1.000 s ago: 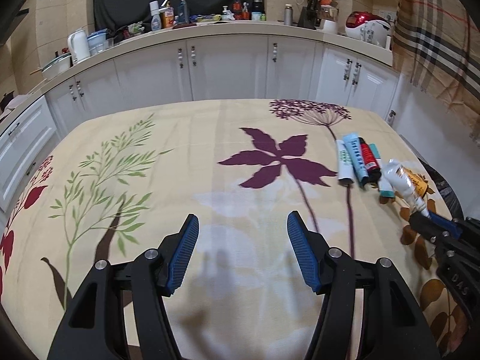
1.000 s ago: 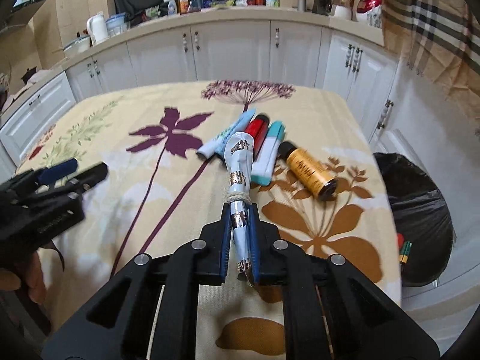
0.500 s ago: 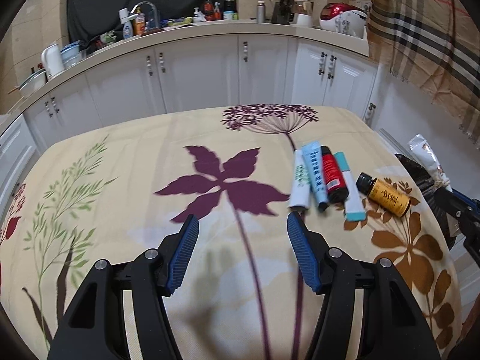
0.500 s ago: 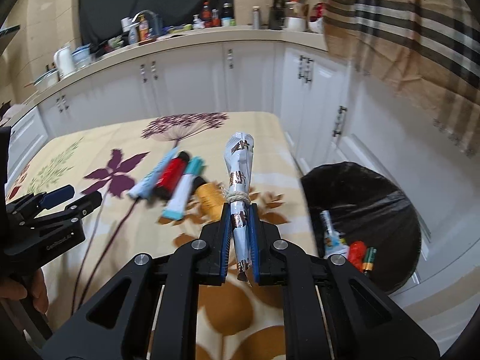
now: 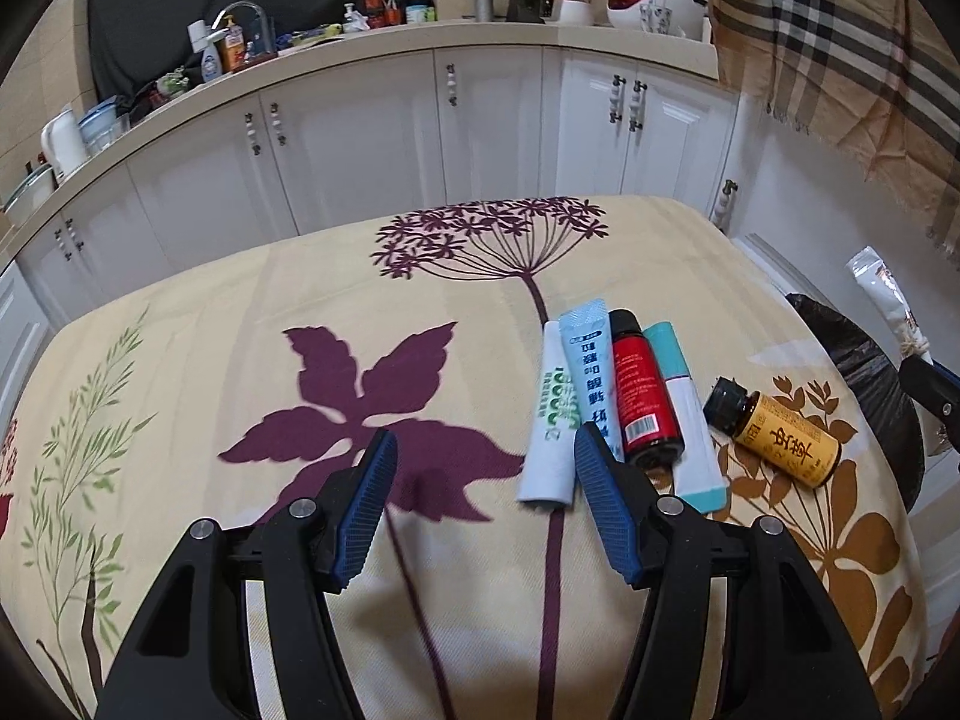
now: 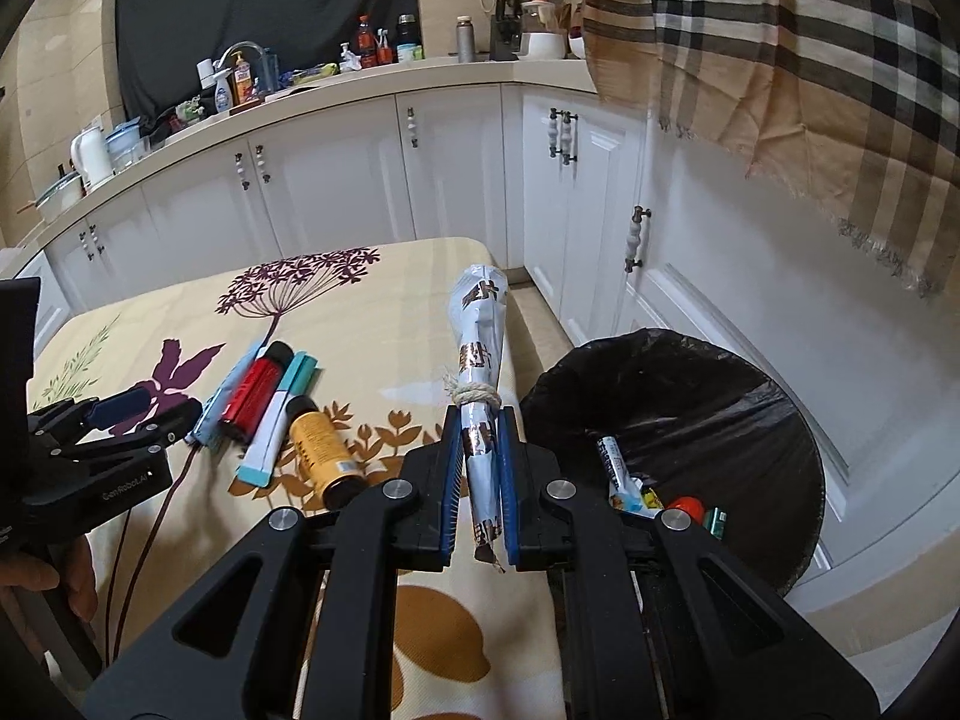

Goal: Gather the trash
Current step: 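Grasp the paper-wrapped stick with the right tool while the left tool grasps a white-green tube, then carry both items over the bin and open both tools to drop them, then move both open tools back toward the remaining trash on the table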

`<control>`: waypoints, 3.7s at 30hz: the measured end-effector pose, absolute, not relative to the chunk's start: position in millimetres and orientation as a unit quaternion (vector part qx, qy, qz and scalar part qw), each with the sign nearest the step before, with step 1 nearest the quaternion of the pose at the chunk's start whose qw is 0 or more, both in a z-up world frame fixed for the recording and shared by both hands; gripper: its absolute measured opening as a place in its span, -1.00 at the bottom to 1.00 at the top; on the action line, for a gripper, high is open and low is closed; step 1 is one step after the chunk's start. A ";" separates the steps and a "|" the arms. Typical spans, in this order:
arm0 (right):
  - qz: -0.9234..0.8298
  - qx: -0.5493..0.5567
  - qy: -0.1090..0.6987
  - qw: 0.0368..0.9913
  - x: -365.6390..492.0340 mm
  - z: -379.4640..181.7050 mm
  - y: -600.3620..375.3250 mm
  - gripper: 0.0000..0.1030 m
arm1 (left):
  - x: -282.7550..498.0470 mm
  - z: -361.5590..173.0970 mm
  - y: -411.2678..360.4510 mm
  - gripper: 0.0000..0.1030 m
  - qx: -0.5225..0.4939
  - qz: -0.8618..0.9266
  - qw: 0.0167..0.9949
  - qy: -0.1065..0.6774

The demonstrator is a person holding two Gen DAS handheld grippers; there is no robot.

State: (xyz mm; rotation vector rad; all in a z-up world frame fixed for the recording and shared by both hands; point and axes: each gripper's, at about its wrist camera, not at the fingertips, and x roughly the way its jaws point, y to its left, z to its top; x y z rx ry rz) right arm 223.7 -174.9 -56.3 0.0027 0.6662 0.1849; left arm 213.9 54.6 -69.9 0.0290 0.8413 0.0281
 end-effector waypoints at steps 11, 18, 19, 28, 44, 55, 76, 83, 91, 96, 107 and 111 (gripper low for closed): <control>0.093 0.006 0.331 0.939 230.1 -60.6 -176.6 -0.78 | 231.1 -76.5 46.5 0.02 0.024 -0.013 0.905 0.424; 0.093 0.007 0.331 0.939 230.4 -60.9 -177.1 -0.78 | 232.6 -77.8 42.7 -0.58 0.033 -0.027 0.903 0.428; 0.093 0.006 0.331 0.939 230.4 -60.4 -177.1 -0.78 | 232.0 -77.7 43.3 -0.63 0.034 -0.028 0.903 0.428; 0.095 0.007 0.329 0.939 228.5 -62.6 -177.2 -0.78 | 216.7 -74.5 55.8 -0.74 0.013 -0.017 0.908 0.418; 0.075 0.020 0.299 0.951 201.0 -46.5 -193.6 -0.78 | 177.2 -34.4 43.9 -0.76 -0.014 -0.018 0.934 0.358; 0.025 0.027 0.280 0.959 196.1 -36.5 -236.8 -0.78 | 188.3 -17.2 -24.1 -0.76 0.005 -0.071 0.942 0.329; -0.047 0.025 0.273 0.960 226.5 -56.7 -300.5 -0.78 | 234.6 -32.4 -148.9 -0.75 0.066 -0.116 0.938 0.320; -0.058 0.031 0.275 0.959 238.6 -68.2 -310.1 -0.53 | 249.6 -42.0 -171.5 -0.57 0.083 -0.118 0.935 0.325; -0.071 0.035 0.272 0.959 233.2 -68.7 -311.4 -0.23 | 248.2 -41.6 -159.5 -0.16 0.067 -0.113 0.933 0.335; -0.060 0.033 0.271 0.960 222.4 -62.8 -299.0 -0.06 | 235.3 -35.0 -139.4 0.00 0.056 -0.104 0.935 0.333; 0.006 0.026 0.276 0.961 205.2 -50.6 -244.1 -0.05 | 198.7 -29.6 -54.8 0.12 0.034 -0.036 0.941 0.335; 0.031 0.017 0.278 0.960 202.6 -47.7 -221.4 -0.05 | 186.5 -31.7 -19.7 0.14 0.023 -0.004 0.940 0.341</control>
